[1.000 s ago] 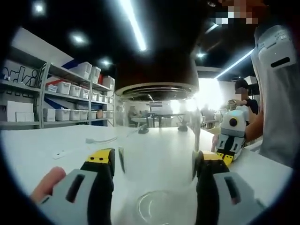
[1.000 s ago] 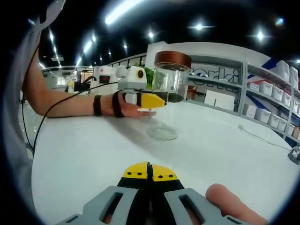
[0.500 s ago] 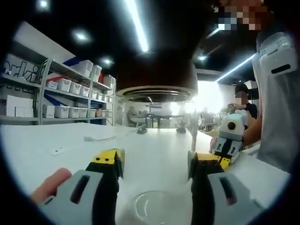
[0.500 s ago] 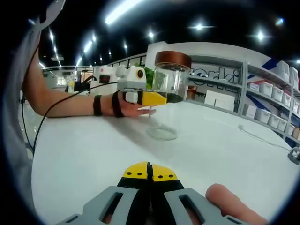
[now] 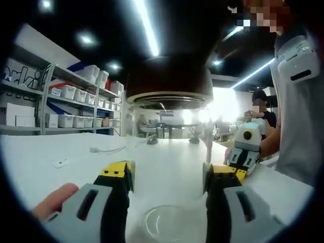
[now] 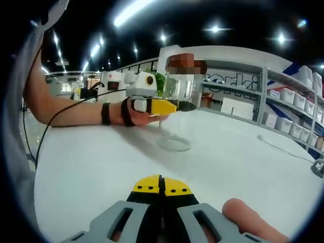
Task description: Clamp the coffee can twist off the lid put the lid on the table pick up the lid cover the can tighten the lid
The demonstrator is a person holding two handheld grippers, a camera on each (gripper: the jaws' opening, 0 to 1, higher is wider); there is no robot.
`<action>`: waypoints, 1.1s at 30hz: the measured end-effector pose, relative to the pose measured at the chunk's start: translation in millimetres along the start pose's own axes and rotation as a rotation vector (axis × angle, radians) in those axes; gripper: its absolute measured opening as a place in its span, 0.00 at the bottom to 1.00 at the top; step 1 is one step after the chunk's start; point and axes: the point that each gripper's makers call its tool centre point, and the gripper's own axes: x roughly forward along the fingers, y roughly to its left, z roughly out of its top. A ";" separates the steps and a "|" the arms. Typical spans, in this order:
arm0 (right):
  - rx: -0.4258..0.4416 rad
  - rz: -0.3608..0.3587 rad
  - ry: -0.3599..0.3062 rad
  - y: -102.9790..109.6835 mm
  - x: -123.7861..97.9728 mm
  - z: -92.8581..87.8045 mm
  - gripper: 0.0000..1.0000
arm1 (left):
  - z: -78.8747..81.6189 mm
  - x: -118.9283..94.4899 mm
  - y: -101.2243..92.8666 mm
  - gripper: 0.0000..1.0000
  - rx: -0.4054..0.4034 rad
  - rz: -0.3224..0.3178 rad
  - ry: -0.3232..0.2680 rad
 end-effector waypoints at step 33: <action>0.008 0.012 -0.001 0.8 0.9 0.1 0.00 | 0.3 1.2 -4.8 0.49 -0.059 -0.061 -0.003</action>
